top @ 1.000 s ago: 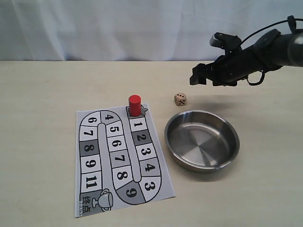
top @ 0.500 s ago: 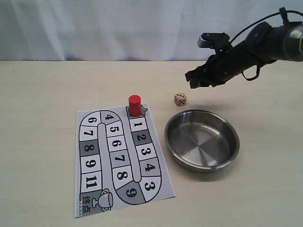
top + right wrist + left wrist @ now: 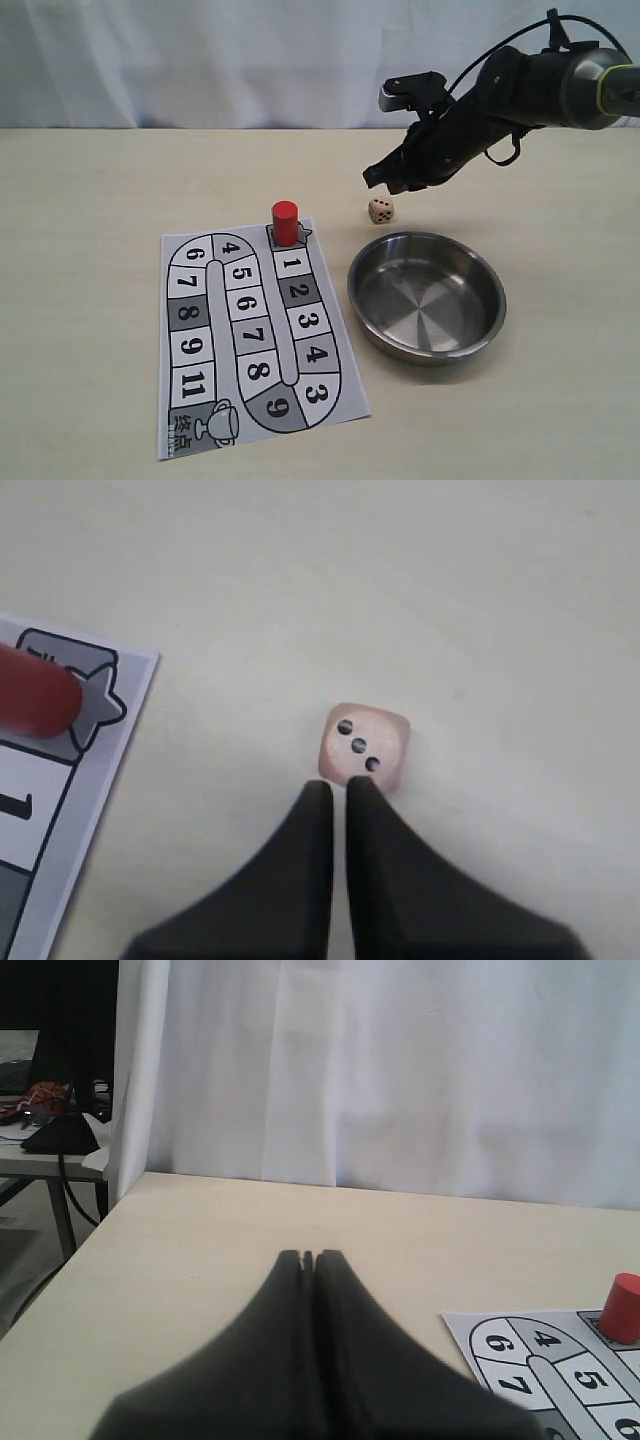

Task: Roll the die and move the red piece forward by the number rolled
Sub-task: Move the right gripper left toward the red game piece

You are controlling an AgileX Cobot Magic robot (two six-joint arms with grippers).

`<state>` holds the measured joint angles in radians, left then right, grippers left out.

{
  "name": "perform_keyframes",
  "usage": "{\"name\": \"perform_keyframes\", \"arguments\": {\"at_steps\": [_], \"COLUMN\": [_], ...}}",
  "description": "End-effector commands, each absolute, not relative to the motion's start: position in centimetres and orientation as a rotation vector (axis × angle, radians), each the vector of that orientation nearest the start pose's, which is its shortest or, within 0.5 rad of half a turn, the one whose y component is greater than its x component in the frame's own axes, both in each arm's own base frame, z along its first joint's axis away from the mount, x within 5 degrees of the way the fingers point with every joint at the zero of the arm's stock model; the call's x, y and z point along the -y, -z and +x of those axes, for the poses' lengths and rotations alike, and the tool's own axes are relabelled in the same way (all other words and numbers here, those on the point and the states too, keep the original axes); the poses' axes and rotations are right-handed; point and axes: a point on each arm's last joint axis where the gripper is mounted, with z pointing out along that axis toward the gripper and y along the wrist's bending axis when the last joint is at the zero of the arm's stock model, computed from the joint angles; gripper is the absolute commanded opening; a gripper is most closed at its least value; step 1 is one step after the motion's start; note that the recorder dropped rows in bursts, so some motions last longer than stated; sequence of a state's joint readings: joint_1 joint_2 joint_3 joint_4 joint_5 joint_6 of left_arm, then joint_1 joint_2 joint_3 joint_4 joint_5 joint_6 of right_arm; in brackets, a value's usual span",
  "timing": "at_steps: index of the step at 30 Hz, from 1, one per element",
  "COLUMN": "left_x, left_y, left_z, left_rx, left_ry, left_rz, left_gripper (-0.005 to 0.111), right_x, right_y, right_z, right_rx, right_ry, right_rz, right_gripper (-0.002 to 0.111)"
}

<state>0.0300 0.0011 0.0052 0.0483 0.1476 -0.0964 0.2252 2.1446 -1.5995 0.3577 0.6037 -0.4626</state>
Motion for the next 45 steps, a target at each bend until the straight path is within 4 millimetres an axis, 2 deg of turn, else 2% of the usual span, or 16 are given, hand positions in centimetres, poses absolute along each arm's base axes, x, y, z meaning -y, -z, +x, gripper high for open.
{"name": "perform_keyframes", "arguments": {"at_steps": [1, 12, 20, 39, 42, 45], "left_x": [-0.2, -0.2, -0.2, -0.2, -0.2, -0.2], "left_y": [-20.0, -20.0, -20.0, -20.0, -20.0, -20.0], "left_z": [5.6, 5.6, 5.6, 5.6, 5.6, 5.6], "left_rx": [-1.626, -1.626, -1.626, -1.626, -1.626, -1.626], "left_ry": [0.020, 0.020, 0.020, 0.020, 0.020, 0.020], "left_rz": [-0.070, -0.070, -0.070, -0.070, -0.070, -0.070], "left_gripper": [0.000, 0.000, 0.000, 0.000, 0.000, 0.000], "right_x": [-12.3, -12.1, -12.1, -12.1, -12.1, -12.2], "right_y": [-16.2, -14.4, -14.3, -14.3, -14.8, -16.2], "right_z": [45.1, 45.2, 45.1, 45.1, 45.0, 44.7], "right_rx": [-2.558, -2.609, -2.620, -2.615, -2.607, -2.593], "right_ry": [-0.283, -0.289, -0.294, -0.290, -0.290, -0.295], "right_rz": [-0.568, -0.570, -0.574, -0.592, -0.594, -0.606], "right_gripper": [0.004, 0.004, 0.004, 0.004, 0.004, 0.004]}}
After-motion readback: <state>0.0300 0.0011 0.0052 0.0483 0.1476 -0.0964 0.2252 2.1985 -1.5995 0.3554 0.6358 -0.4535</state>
